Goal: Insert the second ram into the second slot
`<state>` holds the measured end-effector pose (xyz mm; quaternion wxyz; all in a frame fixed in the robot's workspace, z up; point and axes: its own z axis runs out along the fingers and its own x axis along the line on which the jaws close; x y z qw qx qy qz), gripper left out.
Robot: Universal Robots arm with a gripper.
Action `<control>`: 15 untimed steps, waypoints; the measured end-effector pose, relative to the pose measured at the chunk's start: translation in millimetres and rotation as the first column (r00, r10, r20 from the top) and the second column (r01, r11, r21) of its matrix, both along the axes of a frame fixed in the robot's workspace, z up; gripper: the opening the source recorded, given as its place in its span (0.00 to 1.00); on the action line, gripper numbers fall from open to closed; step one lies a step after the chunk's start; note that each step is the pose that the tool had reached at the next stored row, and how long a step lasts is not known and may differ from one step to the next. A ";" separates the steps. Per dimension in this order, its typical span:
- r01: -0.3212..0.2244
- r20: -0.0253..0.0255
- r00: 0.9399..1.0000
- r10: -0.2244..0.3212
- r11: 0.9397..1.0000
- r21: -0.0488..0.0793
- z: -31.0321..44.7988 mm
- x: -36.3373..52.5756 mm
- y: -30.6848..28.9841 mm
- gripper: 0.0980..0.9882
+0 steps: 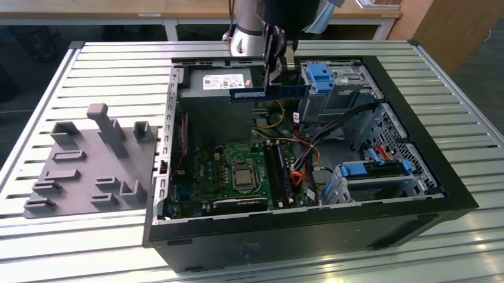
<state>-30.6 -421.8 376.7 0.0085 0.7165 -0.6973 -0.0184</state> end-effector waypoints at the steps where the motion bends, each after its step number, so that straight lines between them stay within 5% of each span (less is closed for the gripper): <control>1: 0.001 0.000 1.000 -0.001 1.000 0.000 0.1 0.0 -0.1 0.05; 9: 0.068 0.000 0.998 -0.068 0.998 0.000 -0.1 0.0 -0.2 0.05; 15: 0.156 0.000 0.988 -0.156 0.988 -0.001 -0.4 0.0 -0.2 0.05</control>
